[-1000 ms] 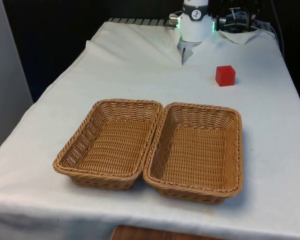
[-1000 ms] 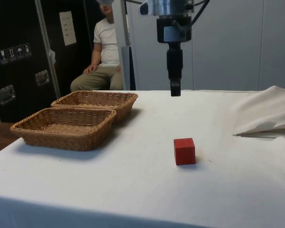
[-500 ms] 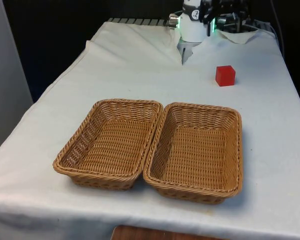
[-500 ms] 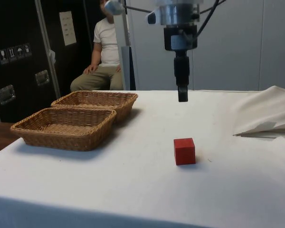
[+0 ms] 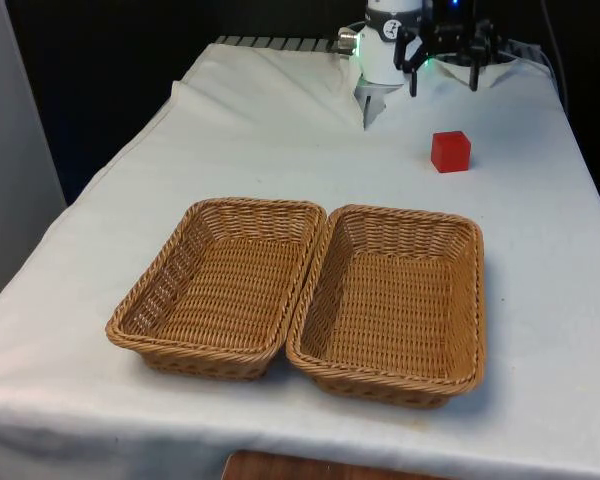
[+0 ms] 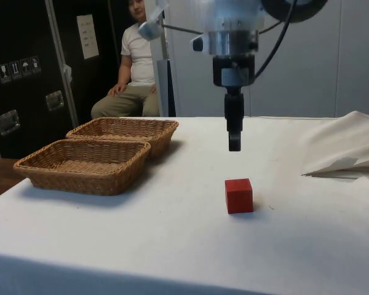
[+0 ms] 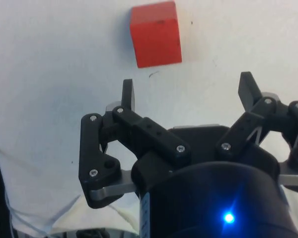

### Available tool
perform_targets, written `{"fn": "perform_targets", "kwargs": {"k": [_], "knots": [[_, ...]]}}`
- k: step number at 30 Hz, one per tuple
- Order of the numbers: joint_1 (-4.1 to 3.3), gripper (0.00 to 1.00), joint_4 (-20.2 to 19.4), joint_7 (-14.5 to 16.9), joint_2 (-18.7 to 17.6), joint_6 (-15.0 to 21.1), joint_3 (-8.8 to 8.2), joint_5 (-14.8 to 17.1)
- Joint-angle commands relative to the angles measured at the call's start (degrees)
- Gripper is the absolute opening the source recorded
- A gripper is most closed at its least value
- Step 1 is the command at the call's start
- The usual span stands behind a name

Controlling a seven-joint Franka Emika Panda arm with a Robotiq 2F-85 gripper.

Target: Pick up the red cube and place it into the right basket.

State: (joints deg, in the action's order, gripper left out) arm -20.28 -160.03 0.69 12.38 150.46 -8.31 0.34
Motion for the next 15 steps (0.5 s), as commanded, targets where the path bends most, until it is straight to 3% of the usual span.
{"fn": "perform_targets", "kwargs": {"k": [1, 3, 4, 10, 11, 12, 15], "knots": [[-0.29, 1.00, 0.00, -0.23, -0.52, 0.97, 0.11, 0.46], [-0.06, 1.00, 0.06, -0.06, -1.43, 1.55, 0.29, 0.17], [-0.34, 1.00, 0.17, -0.23, -2.29, 2.75, 0.52, 0.69], [-0.40, 1.00, 0.46, -0.80, -5.21, 5.79, 1.60, 0.92], [-0.06, 1.00, 0.46, -0.57, -4.98, 5.04, 1.49, 0.46], [-0.46, 1.00, 0.52, -0.92, -5.50, 6.02, 1.83, 1.03], [-0.52, 1.00, 0.63, -1.43, -6.30, 6.82, 2.52, 1.26]]}}
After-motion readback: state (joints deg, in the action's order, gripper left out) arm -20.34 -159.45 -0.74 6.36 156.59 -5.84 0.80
